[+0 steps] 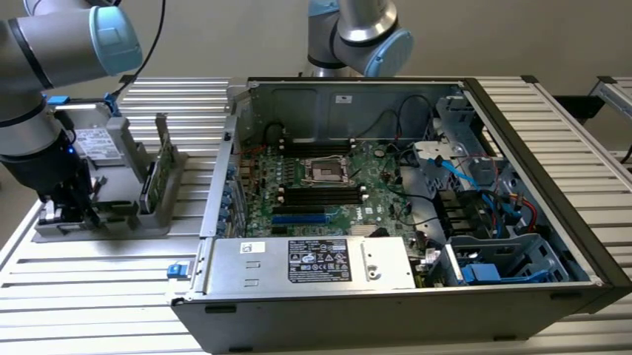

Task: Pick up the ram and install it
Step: 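Pick up the ram and move it above insertion slot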

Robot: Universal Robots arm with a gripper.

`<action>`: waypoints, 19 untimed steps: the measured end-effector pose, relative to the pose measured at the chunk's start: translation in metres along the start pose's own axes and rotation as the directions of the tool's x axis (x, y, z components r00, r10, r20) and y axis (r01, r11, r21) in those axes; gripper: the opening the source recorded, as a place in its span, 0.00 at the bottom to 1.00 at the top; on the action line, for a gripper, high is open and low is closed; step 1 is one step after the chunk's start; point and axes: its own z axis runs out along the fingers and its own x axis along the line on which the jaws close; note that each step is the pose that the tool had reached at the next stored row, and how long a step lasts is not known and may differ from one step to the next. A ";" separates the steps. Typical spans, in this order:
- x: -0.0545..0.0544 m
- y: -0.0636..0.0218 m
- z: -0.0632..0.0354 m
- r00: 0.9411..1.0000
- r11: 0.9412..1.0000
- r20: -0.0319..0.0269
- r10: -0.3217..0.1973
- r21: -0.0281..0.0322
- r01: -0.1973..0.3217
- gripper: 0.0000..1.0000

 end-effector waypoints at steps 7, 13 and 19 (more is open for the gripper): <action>0.000 0.0000 0.0003 1.000 1.000 0.000 0.002 0.000 -0.002 0.14; 0.000 0.0000 0.0004 1.000 1.000 0.000 0.003 0.000 -0.003 0.14; 0.000 0.0001 -0.0019 1.000 1.000 0.000 0.006 0.000 -0.006 0.14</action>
